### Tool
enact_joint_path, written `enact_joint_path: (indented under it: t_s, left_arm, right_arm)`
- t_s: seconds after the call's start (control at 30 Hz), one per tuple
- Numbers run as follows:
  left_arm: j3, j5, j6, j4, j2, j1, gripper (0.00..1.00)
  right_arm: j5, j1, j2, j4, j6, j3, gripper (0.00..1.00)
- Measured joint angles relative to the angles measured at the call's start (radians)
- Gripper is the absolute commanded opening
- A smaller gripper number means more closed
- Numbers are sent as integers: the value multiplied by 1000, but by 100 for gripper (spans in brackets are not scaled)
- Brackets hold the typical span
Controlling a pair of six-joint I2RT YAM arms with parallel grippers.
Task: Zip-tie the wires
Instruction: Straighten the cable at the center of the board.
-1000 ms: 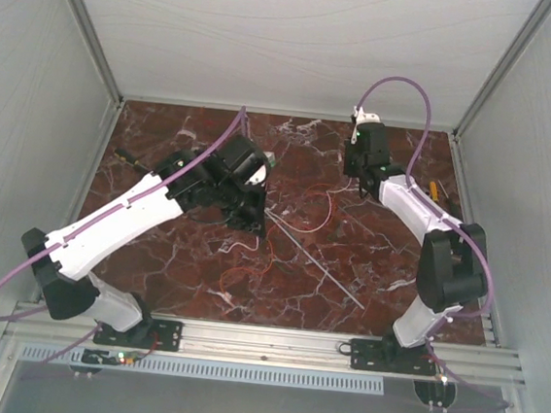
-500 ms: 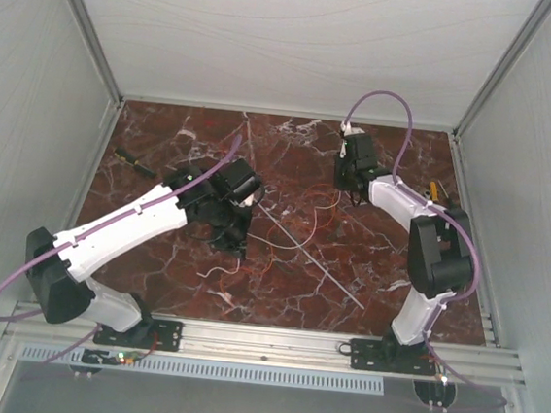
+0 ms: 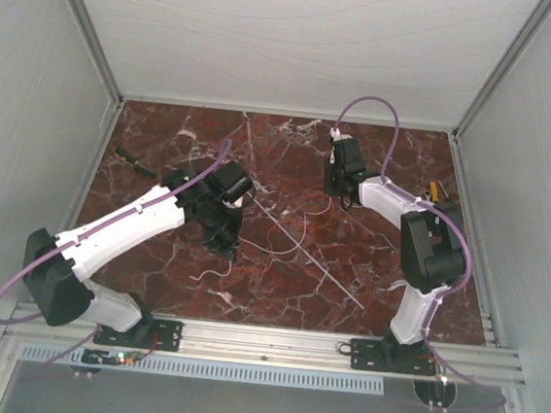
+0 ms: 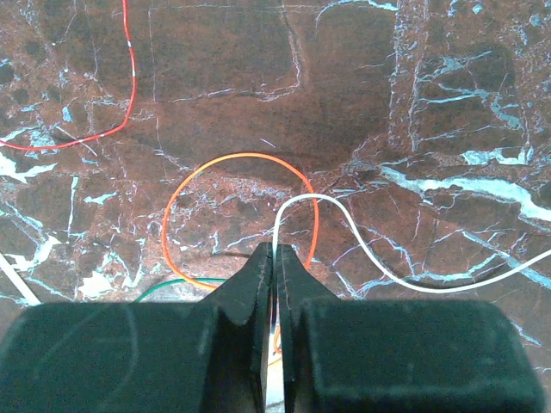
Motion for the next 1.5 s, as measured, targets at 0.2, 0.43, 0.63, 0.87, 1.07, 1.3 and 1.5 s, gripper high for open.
enact_joint_path:
  t_s: [0.2, 0.43, 0.63, 0.87, 1.07, 1.3, 1.5]
  left_arm:
    - [-30, 0, -3, -14, 31, 3, 0]
    - [-40, 1, -23, -48, 47, 6, 0]
    - [-104, 21, -46, -69, 44, 6, 0]
    - [-144, 34, -55, -72, 39, 6, 0]
    - [-166, 38, -56, -72, 38, 6, 3]
    - [-183, 46, -55, -72, 35, 6, 26]
    - [-183, 53, -48, -72, 19, 6, 43]
  right_arm:
    - [12, 7, 4, 0, 18, -1, 3]
    - [16, 14, 18, -2, 33, -8, 6]
    - [16, 27, 25, -25, 40, -9, 10]
    - [16, 31, 25, -48, 56, -10, 22]
    - [21, 32, 25, -77, 58, -7, 40]
    - [37, 33, 20, -125, 58, 16, 51]
    - [49, 33, -12, -162, 58, 47, 64]
